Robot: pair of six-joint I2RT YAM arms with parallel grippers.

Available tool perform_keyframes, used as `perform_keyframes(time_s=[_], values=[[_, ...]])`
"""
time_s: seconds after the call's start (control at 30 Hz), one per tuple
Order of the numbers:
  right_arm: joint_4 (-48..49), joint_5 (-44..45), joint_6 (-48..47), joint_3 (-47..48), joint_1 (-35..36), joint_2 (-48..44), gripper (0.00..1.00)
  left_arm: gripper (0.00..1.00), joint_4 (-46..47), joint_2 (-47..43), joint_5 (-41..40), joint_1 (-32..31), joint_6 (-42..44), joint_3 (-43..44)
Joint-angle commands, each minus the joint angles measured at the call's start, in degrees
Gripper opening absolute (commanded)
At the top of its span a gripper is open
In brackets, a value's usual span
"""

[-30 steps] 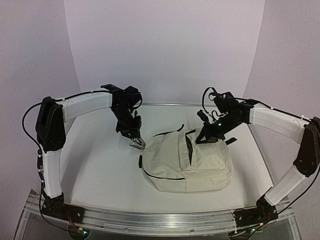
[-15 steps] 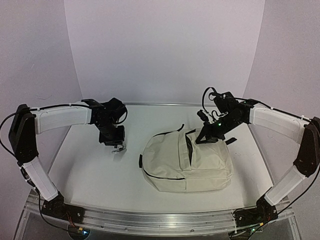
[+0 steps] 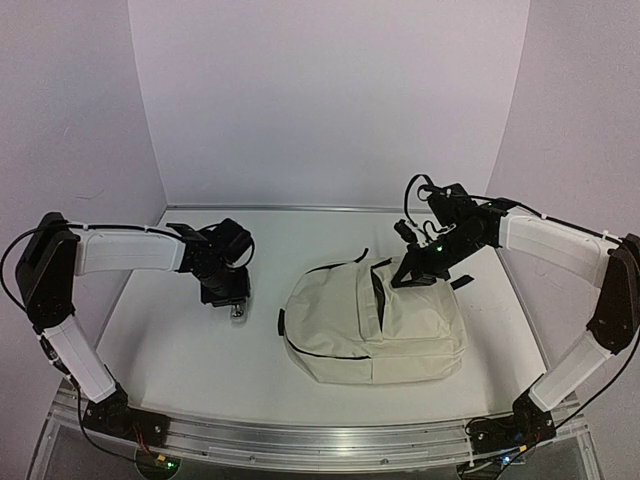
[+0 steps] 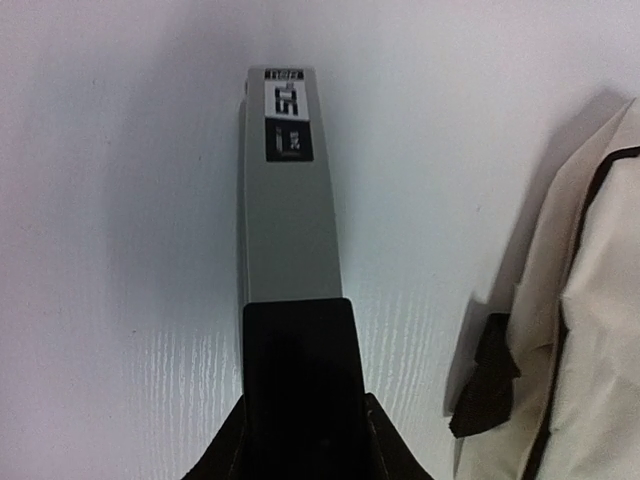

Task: Pack the student bag
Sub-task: Adjust the stationery at the center of the board.

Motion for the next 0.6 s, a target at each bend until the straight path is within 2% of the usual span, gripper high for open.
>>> perform_keyframes(time_s=[0.0,0.1,0.33,0.57], values=[[0.3,0.5,-0.6,2.5,0.1,0.0,0.01,0.16,-7.1,6.0,6.5,0.3,-2.0,-0.3],[0.3,0.5,-0.6,2.5,0.1,-0.1,0.01,0.18,-9.2,8.7,7.7,0.3,-2.3,1.8],[0.3,0.5,-0.6,2.3,0.1,-0.5,0.01,0.38,-16.2,15.2,10.2,0.3,-2.6,10.9],[0.3,0.6,-0.6,1.8,0.1,-1.0,0.02,0.43,-22.5,18.9,11.5,0.4,-3.0,19.3]])
